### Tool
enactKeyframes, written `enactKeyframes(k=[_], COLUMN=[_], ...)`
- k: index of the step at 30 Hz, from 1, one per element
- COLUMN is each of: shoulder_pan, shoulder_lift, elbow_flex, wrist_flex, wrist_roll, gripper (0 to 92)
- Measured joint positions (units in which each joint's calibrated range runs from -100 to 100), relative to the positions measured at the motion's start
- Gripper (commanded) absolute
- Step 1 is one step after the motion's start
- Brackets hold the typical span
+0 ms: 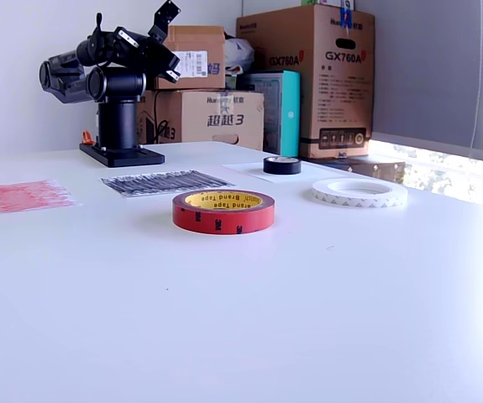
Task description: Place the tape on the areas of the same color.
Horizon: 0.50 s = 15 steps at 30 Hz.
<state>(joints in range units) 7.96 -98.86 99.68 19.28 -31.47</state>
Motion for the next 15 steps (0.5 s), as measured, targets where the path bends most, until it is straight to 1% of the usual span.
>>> enactKeyframes(k=[10,15], shoulder_pan=[0.0,1.6], shoulder_lift=[0.0,0.98], elbow_flex=[-0.27,-4.15], wrist_flex=[0.14,0.06], wrist_roll=[0.0,0.0], gripper=[0.7,0.7])
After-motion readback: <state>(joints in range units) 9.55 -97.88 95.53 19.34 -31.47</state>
